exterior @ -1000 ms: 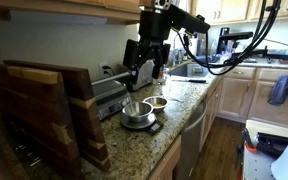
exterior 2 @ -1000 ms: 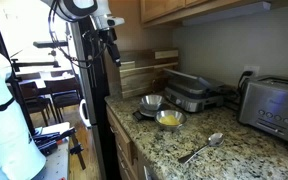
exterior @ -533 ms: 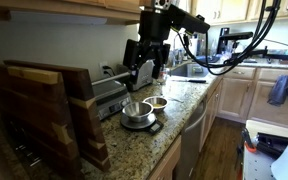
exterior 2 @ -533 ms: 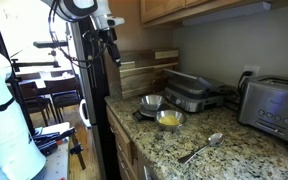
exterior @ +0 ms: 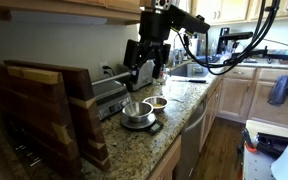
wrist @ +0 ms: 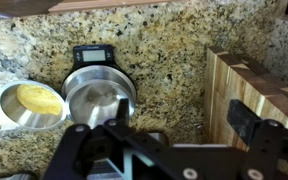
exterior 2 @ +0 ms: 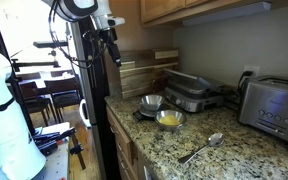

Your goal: Use the spoon to scoop some powder from the bowl on the right into the bowl on the left

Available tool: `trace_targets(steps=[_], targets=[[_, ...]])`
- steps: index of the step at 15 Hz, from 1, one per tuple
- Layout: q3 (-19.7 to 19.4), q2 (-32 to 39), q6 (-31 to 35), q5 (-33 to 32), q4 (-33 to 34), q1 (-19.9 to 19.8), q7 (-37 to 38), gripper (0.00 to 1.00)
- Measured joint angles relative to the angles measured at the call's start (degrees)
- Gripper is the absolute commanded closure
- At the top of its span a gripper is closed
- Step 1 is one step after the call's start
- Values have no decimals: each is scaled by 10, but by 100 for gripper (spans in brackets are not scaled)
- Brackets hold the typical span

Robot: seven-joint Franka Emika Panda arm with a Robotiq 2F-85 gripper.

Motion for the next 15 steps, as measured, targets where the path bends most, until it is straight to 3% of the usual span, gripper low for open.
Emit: trace_targets(steps=[8, 15], targets=[[-61, 5, -46, -37, 6, -29, -45, 0], [-134, 57, -52, -66, 32, -61, -160, 0]])
